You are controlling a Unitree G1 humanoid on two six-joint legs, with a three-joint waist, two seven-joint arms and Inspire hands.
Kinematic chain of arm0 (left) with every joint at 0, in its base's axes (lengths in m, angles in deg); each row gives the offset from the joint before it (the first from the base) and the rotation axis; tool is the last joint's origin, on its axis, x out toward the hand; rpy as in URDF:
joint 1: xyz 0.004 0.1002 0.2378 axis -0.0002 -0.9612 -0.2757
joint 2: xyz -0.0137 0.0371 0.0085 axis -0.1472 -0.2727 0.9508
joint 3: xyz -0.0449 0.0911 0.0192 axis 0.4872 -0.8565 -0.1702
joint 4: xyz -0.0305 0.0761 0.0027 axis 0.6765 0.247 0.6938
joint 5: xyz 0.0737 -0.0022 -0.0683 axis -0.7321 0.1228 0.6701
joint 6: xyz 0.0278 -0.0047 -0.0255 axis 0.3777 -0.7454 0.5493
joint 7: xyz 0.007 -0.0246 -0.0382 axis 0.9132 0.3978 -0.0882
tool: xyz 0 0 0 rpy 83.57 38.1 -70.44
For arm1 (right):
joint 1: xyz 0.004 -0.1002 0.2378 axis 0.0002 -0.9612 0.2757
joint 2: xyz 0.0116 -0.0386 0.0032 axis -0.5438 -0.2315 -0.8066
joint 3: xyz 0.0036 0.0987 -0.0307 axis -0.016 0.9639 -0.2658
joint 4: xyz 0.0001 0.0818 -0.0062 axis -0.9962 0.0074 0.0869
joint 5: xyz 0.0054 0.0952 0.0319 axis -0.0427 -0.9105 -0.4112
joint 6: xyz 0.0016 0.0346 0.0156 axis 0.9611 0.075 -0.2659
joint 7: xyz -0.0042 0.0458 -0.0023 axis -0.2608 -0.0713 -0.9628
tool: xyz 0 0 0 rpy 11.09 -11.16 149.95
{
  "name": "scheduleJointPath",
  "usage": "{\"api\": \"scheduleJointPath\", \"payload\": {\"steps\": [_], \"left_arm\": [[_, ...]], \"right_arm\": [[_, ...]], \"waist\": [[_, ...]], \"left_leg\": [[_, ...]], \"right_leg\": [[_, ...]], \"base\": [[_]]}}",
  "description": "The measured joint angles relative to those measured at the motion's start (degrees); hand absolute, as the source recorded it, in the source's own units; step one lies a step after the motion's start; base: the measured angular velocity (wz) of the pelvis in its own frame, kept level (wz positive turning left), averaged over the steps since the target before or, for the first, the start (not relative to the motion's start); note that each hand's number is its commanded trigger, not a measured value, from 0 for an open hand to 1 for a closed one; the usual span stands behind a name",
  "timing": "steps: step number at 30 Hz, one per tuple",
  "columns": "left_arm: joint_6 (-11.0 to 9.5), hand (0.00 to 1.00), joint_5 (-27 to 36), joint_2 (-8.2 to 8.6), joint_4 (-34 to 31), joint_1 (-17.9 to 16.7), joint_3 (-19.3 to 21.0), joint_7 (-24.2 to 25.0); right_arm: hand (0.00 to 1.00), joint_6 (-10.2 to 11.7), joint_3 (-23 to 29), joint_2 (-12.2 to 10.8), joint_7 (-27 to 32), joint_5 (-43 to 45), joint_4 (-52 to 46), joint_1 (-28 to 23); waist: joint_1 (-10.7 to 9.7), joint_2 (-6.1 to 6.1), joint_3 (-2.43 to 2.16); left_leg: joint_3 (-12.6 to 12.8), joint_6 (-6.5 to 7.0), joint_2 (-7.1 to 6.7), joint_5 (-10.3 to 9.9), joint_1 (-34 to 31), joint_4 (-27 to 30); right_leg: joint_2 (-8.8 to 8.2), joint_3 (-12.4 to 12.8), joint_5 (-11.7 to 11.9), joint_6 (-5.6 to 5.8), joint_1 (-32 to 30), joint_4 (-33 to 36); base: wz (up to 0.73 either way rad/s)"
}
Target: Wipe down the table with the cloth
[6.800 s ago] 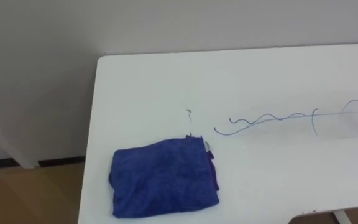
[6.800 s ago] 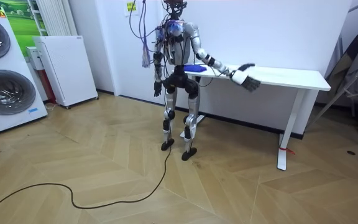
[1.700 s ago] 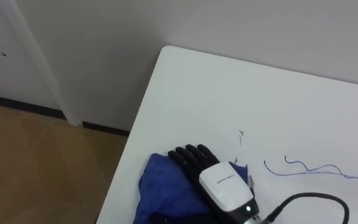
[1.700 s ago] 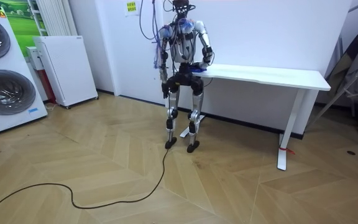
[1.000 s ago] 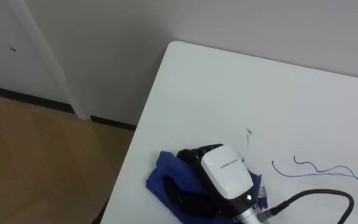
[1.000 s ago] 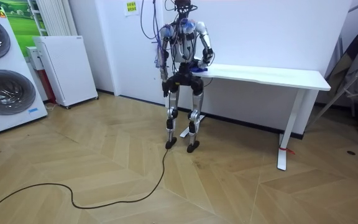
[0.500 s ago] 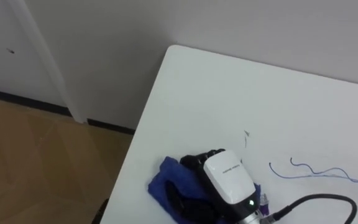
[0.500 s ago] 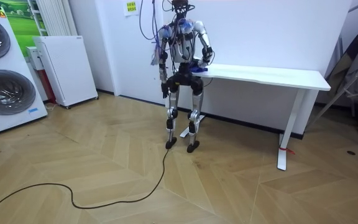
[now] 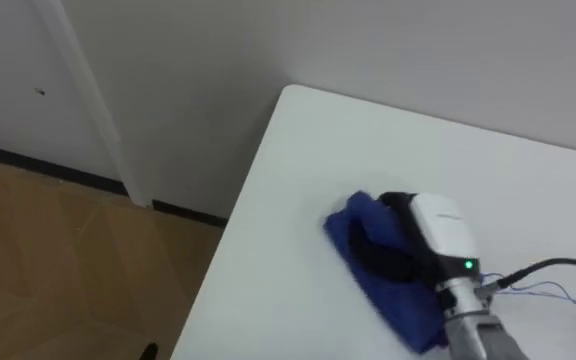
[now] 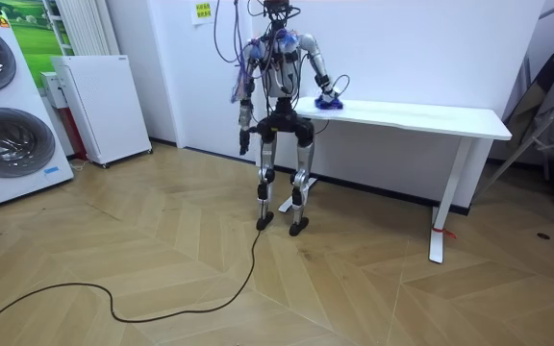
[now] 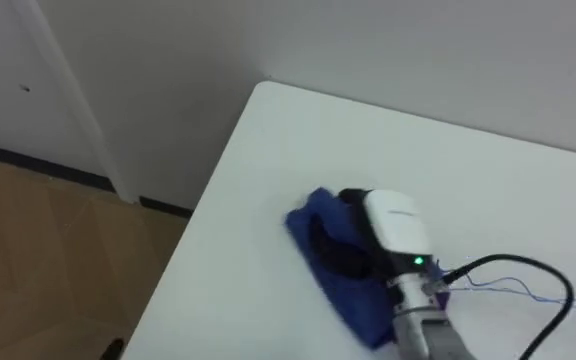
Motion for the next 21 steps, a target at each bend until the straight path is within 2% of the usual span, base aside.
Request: {"api": "scheduleJointPath", "payload": {"steps": [3, 5, 7, 8, 10, 11, 12, 14, 18, 21], "left_arm": [[1.8, 0.0, -1.3, -0.1, 0.0, -2.1, 0.7, 0.6], [2.8, 0.0, -1.7, -0.09, -0.8, -3.4, 0.9, 1.4], [2.9, 0.0, -1.7, -0.09, -2.3, -4.1, 2.0, 2.1], [2.8, 0.0, -1.7, -0.16, -3.5, -4.3, 2.6, 2.3], [2.7, 0.0, -1.7, -0.23, -3.9, -4.9, 3.5, 2.5], [2.7, 0.0, -1.7, -0.32, -4.0, -4.9, 3.6, 2.5], [2.7, 0.0, -1.7, -0.46, -4.4, -5.0, 3.9, 2.5], [2.5, 0.0, -1.7, -0.77, -5.0, -5.2, 4.7, 2.4], [2.3, 0.0, -1.9, -0.99, -6.6, -5.8, 5.1, 1.7], [2.3, 0.0, -5.0, -0.96, -7.1, -6.1, 6.3, 1.8]], "right_arm": [[1.0, -0.1, 3.6, 0.8, 0.8, -3.0, 4.0, 0.6], [1.0, -0.2, 4.3, 0.8, 0.9, -5.4, 4.5, -0.2], [1.0, 0.1, 6.0, 0.9, 0.9, -5.8, 4.3, -1.8], [1.0, 0.5, 7.5, 1.0, 1.1, -5.7, 4.5, -3.1], [1.0, 0.8, 9.2, 1.4, 1.4, -5.4, 5.0, -4.6], [1.0, 0.8, 9.5, 1.6, 1.6, -5.4, 5.3, -4.9], [1.0, 1.1, 10.0, 1.8, 2.3, -5.4, 6.4, -5.5], [1.0, 1.6, 11.5, 1.8, 3.2, -5.7, 8.1, -7.3], [1.0, 2.2, 14.9, 1.8, 6.0, -5.8, 10.3, -10.2], [1.0, 2.4, 16.1, 1.8, 7.7, -5.8, 10.7, -11.8]], "waist": [[-0.5, 0.47, 0.33], [-1.2, 0.63, 0.28], [-2.1, 0.64, 0.3], [-2.5, 0.44, 0.13], [-3.0, 0.68, 0.28], [-3.1, 0.48, 0.17], [-3.2, 0.73, 0.34], [-3.4, 0.33, -0.03], [-4.2, 0.18, -0.15], [-4.5, 0.2, -0.26]], "left_leg": [[-0.1, 0.01, 0.05, 0.0, 0.4, 0.0], [-0.1, 0.01, -0.08, 0.0, 1.0, 0.0], [-0.1, 0.01, -0.29, 0.0, 0.9, 0.3], [0.0, 0.02, -0.46, 0.0, 1.0, 0.6], [0.2, 0.02, -0.68, 0.0, 2.0, 0.6], [0.2, 0.02, -0.75, 0.0, 2.2, 0.6], [0.3, 0.02, -0.82, 0.0, 2.7, 0.6], [0.5, 0.03, -0.94, 0.0, 3.3, 0.6], [0.4, 0.7, -1.11, -0.4, 3.7, 0.6], [0.7, 0.93, -1.17, -0.5, 3.8, 0.6]], "right_leg": [[-0.11, -0.9, 0.0, 0.05, 0.8, -0.1], [-0.27, -1.1, -0.5, 0.21, 1.4, -0.1], [-0.9, -2.0, -1.0, 0.26, 1.7, -0.1], [-1.02, -2.5, -1.3, 0.37, 2.2, 0.0], [-1.08, -2.5, -1.6, 0.6, 3.3, 0.0], [-1.14, -2.4, -1.7, 0.68, 3.5, 0.0], [-1.21, -2.4, -1.7, 0.72, 4.0, -0.1], [-1.37, -2.4, -1.9, 0.91, 4.4, -0.1], [-1.56, -2.4, -2.2, 1.21, 5.0, 0.3], [-1.7, -2.2, -2.4, 1.34, 5.0, 0.9]], "base": [[0.13], [0.12], [0.31], [0.33], [0.13], [0.0], [0.0], [0.03], [0.03], [-0.03]]}}
